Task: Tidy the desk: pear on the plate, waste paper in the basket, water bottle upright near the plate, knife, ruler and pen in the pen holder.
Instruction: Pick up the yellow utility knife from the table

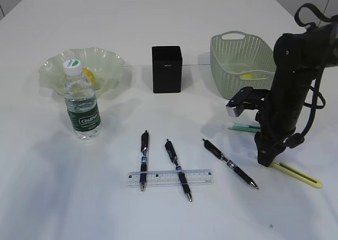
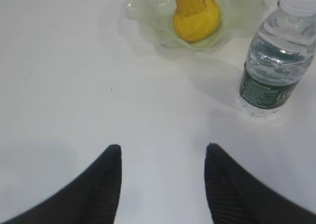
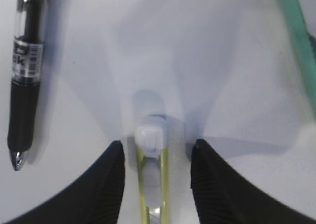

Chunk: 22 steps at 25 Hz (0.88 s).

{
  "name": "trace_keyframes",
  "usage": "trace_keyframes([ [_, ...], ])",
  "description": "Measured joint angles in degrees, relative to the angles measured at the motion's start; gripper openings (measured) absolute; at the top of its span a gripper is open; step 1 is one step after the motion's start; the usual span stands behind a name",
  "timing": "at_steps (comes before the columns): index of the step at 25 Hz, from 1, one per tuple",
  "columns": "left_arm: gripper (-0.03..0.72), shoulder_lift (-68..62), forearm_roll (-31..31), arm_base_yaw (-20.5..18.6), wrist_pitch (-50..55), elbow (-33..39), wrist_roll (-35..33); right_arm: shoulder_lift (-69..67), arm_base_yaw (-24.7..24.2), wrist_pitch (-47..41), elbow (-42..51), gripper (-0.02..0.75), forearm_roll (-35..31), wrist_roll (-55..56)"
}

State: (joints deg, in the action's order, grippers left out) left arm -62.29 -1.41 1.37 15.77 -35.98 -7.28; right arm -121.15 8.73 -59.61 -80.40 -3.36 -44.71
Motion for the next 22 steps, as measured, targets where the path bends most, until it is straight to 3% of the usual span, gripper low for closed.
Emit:
trace_keyframes([
  [22,0.382,0.00,0.00,0.00,0.00,0.00,0.00,0.00,0.00,1.56,0.00,0.333,0.09,0.55],
])
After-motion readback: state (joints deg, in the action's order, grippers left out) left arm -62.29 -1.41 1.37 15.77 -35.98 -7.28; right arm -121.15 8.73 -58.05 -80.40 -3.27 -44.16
